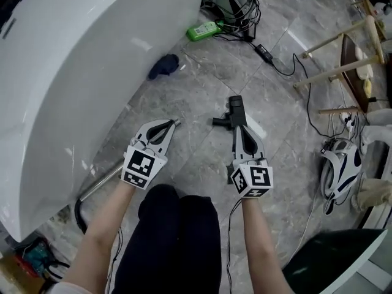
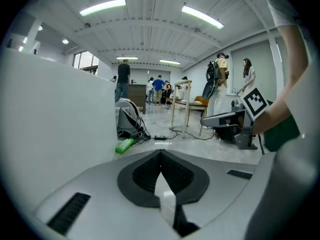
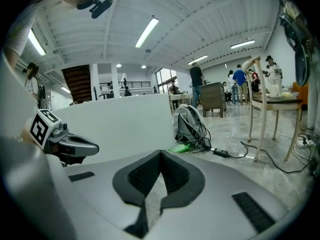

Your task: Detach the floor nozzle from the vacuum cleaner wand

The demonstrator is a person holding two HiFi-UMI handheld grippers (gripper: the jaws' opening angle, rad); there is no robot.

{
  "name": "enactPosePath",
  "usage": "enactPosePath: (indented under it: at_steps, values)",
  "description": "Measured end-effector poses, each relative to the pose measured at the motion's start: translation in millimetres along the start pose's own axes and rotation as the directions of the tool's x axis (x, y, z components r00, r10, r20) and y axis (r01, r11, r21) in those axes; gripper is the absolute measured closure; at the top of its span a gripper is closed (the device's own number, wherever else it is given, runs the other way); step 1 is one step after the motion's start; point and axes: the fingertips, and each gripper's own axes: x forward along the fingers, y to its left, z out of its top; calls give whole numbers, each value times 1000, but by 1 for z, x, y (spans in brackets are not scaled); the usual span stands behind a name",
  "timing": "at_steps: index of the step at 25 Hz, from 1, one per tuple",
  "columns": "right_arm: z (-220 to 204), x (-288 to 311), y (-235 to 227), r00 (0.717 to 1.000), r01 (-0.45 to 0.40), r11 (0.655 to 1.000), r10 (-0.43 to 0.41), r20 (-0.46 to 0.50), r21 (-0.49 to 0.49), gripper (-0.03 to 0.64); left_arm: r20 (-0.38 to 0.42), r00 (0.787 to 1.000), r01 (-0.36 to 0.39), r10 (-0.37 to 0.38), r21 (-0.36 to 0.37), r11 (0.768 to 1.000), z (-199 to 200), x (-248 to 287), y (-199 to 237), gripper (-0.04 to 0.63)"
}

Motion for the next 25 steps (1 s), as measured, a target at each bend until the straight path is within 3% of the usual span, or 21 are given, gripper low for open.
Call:
enactPosePath:
  at_steps: [8,15,21,25]
  values:
    - [127,-80,32,999,32,998,-34,33,57,602,71,997,26,-24,-15,1000,137,-93,-33,584]
    - [230,-172,60,991,104,981,-116,69,162,601,129,992,9,1,-78,997,238,-188,-54,584]
    - [262,-227,84,983,151,972,-167,76,180,601,132,990,-33,47,-108,994,260,-239,-71,584]
    - [264,-234,102,983,151,971,-168,79,185,601,134,989,-40,65,-181,983,249,-250,-76,584]
